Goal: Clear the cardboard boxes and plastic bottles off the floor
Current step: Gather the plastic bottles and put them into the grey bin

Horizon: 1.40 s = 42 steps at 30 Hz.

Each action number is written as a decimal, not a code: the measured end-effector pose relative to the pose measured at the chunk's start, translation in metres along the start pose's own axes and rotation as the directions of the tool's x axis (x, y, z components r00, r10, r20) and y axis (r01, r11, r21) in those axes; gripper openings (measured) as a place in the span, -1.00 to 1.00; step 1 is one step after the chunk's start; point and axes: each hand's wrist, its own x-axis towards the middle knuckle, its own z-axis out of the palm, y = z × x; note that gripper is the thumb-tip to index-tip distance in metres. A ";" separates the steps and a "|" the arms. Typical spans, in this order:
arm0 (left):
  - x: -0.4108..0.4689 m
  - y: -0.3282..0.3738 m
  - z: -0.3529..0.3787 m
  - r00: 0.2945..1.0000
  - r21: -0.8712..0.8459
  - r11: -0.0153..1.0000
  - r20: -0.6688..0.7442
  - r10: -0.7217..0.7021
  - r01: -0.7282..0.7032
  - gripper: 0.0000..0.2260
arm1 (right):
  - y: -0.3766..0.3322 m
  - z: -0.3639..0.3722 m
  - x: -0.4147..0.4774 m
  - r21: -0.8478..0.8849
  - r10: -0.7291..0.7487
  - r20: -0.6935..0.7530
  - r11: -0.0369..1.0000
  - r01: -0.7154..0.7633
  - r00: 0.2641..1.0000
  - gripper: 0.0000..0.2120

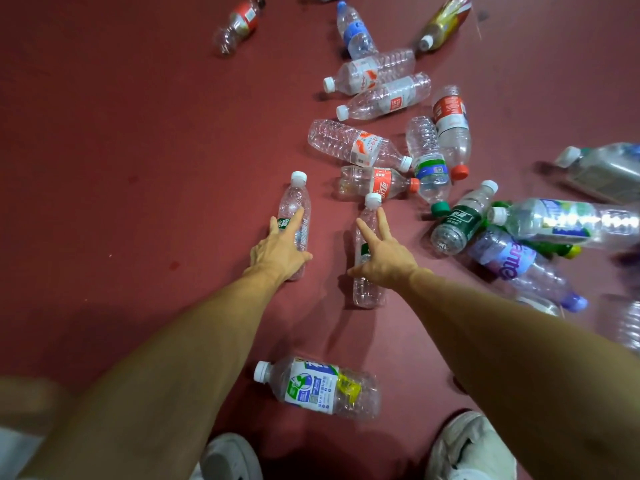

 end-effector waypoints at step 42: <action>-0.519 0.085 -0.641 0.873 -0.232 0.951 -0.395 -0.286 0.206 -0.31 | -0.427 -0.574 -0.423 -0.352 -0.517 0.045 0.792 0.498 0.855 -0.08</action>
